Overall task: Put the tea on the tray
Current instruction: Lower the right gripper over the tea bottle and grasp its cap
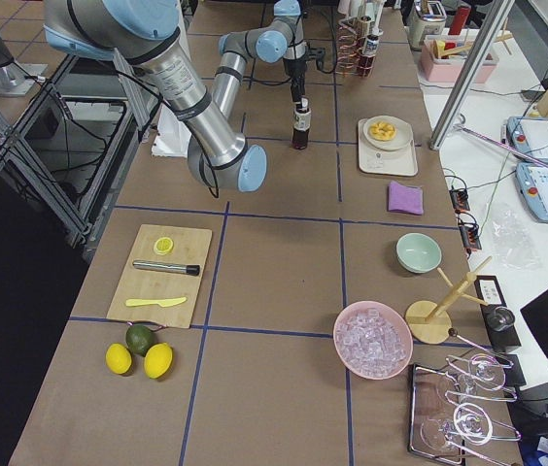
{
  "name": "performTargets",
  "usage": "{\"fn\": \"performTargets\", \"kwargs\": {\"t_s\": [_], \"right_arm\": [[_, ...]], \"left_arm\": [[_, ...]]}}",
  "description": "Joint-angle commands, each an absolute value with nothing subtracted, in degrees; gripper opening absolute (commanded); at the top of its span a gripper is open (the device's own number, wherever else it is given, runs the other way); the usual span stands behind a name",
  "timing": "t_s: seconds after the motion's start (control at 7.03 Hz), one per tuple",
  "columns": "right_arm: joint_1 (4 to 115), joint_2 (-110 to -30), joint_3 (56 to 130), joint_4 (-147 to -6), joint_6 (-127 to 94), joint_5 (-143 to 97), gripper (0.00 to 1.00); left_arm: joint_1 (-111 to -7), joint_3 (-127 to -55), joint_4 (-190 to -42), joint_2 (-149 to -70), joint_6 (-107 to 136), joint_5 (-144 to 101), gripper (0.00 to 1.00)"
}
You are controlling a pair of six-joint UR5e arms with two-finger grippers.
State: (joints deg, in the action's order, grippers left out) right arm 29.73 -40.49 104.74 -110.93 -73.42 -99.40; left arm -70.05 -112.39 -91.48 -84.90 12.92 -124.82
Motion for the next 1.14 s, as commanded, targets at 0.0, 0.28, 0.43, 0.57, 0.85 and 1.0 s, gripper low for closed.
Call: {"fn": "performTargets", "kwargs": {"t_s": [0.0,0.28,0.43,0.57,0.85,1.0], "right_arm": [[29.7,-40.2,104.0,-110.9,-72.6,-99.6,0.73],[29.8,-40.2,103.5,-110.9,-72.5,-99.6,0.66],[29.8,-40.1,103.1,-110.9,-72.1,-99.6,0.65],[29.8,-40.1,103.0,-110.8,-72.1,-99.6,0.63],[29.8,-39.6,102.7,-110.8,-72.1,-99.7,0.62],[29.7,-38.2,101.5,-110.8,-72.2,-99.7,0.62]], "left_arm": [[-70.0,-112.1,-91.5,-84.9,12.9,-124.8,1.0],[-70.0,-112.1,-91.4,-85.0,13.0,-124.8,1.0],[-70.0,-112.1,-91.5,-85.0,13.0,-124.8,1.0],[-70.0,-112.1,-91.5,-85.0,13.0,-124.8,1.0],[-70.0,-111.9,-91.5,-85.0,13.0,-124.8,1.0],[-70.0,-111.6,-91.5,-85.2,13.0,-124.8,1.0]]}}
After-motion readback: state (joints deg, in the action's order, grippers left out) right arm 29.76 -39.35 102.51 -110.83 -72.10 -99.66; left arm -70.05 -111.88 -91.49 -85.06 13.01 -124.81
